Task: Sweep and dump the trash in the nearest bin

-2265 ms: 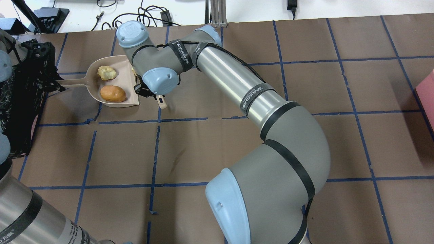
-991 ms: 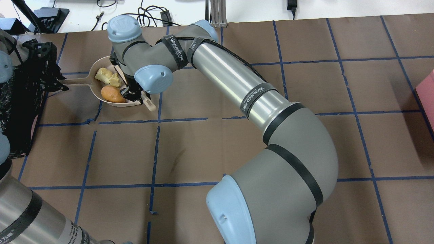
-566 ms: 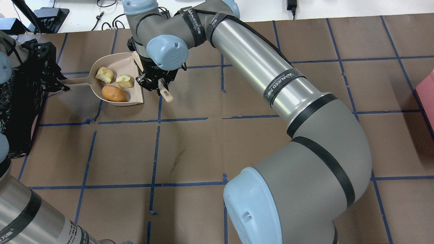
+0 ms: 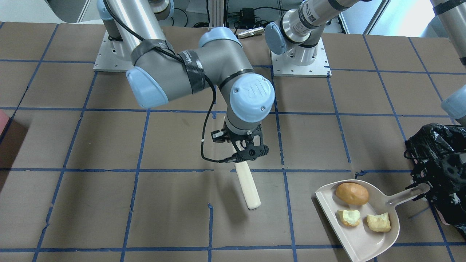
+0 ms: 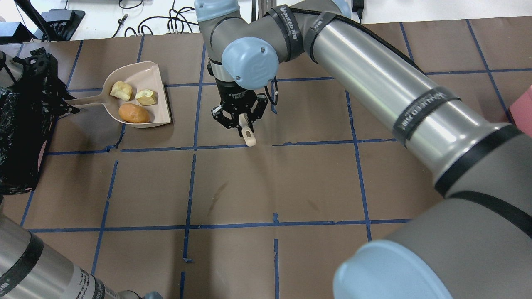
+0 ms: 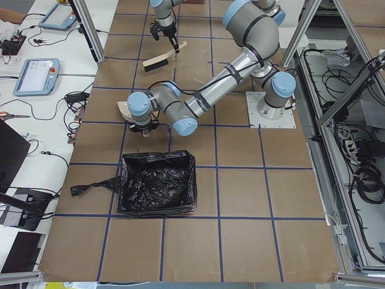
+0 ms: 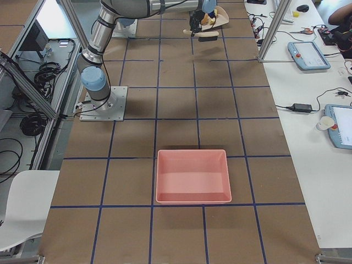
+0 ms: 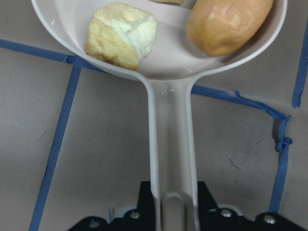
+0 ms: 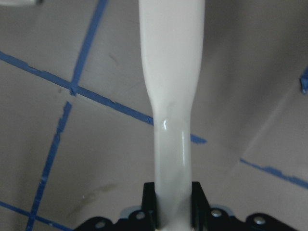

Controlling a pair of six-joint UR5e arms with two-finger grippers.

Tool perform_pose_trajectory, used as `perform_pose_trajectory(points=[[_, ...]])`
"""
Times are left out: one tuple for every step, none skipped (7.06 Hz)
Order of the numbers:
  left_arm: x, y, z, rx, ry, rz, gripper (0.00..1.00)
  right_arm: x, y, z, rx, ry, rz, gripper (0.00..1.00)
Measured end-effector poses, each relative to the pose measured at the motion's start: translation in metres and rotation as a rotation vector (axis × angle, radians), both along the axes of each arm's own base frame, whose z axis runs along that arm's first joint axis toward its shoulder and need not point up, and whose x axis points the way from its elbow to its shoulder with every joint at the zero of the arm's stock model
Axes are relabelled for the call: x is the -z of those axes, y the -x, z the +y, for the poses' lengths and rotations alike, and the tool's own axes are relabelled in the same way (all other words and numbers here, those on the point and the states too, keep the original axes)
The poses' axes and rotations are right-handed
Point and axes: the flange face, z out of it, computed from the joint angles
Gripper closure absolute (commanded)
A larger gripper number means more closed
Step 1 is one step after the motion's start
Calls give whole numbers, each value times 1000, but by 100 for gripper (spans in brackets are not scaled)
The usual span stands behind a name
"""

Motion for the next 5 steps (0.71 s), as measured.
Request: perform_pose_trajectory(points=[[-15, -12, 9, -21, 1, 17, 95, -6, 21, 36, 71, 7, 18, 100], [-31, -20, 20, -43, 3, 36, 95, -10, 37, 71, 156, 25, 29, 100], [-52, -29, 32, -69, 11, 49, 95, -11, 51, 105, 207, 36, 33, 100], [-74, -38, 46, -93, 17, 51, 95, -9, 64, 135, 235, 47, 28, 100], [-92, -52, 61, -118, 26, 44, 95, -3, 73, 157, 249, 71, 11, 100]])
